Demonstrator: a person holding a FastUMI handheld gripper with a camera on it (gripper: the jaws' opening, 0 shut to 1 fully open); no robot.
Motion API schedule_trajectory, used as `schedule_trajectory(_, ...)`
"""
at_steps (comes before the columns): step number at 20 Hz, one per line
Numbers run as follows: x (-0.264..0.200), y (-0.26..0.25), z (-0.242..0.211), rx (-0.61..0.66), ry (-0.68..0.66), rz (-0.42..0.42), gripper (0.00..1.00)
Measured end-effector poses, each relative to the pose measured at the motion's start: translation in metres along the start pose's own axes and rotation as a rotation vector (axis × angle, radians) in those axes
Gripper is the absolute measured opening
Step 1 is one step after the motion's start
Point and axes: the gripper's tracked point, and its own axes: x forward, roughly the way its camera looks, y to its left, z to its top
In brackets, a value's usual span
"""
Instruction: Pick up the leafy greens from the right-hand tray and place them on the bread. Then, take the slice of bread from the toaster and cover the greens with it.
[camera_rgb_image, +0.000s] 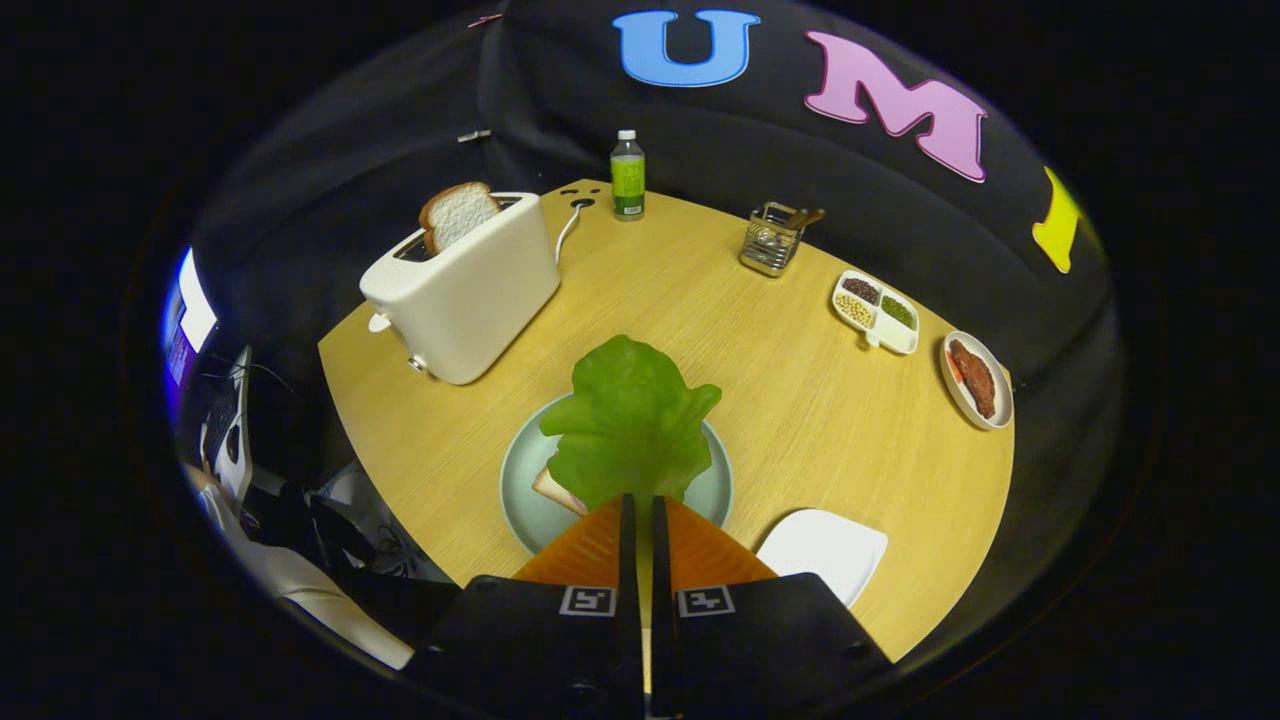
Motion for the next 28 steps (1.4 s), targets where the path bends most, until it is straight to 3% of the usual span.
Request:
schedule_trajectory(4, 0.021, 0.015, -0.004, -0.022, 0.046, 0.024, 0.08)
schedule_trajectory(8, 0.043, 0.006, -0.012, -0.046, 0.101, -0.010, 0.13)
schedule_trajectory(10, 0.050, 0.007, -0.014, -0.040, 0.114, -0.005, 0.27)
schedule_trajectory(13, 0.051, 0.011, -0.002, -0.009, 0.074, 0.010, 0.68)
schedule_trajectory(14, 0.050, 0.015, 0.004, 0.004, 0.046, 0.024, 0.73)
schedule_trajectory(17, 0.039, 0.030, 0.034, 0.037, -0.065, 0.075, 1.00)
schedule_trajectory(23, -0.009, 0.063, 0.141, 0.061, -0.368, 0.149, 0.99)
schedule_trajectory(28, -0.031, 0.108, 0.211, 0.035, -0.460, 0.214, 0.99)
